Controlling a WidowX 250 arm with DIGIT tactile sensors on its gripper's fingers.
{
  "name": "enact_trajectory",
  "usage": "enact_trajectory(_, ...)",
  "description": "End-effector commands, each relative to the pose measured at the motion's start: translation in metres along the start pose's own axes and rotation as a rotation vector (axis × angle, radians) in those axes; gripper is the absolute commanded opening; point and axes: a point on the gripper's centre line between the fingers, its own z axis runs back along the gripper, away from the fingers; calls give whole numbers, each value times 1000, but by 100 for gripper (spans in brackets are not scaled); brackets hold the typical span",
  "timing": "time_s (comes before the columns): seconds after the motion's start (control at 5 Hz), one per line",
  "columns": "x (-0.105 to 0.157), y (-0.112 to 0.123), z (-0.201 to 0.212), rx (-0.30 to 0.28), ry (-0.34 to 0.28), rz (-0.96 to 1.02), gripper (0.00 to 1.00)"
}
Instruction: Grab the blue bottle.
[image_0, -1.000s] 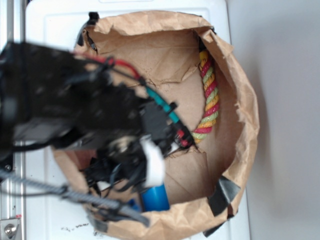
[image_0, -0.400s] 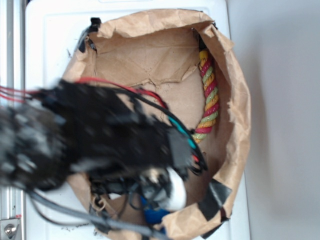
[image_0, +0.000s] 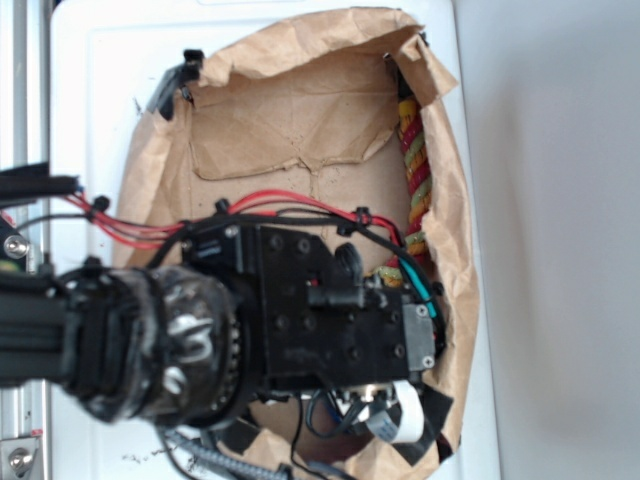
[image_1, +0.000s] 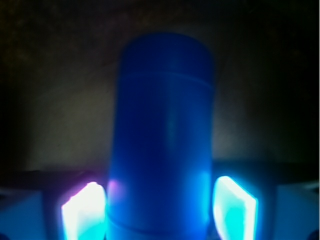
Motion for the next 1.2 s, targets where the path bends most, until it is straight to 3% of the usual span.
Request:
enact_trajectory(0.0, 5, 2, 33, 90, -69, 19, 0)
enact_trajectory(0.2, -29, 31, 67, 124, -138, 226, 0)
enact_trajectory(0.4, -69, 62, 106, 204, -226, 457, 0)
enact_trajectory(0.6, -99, 78, 142, 291, -302, 698, 0)
enact_trajectory(0.8, -103, 70, 157, 345, -269, 902, 0)
enact_trajectory(1.0, -82, 41, 163, 453, -184, 917, 0)
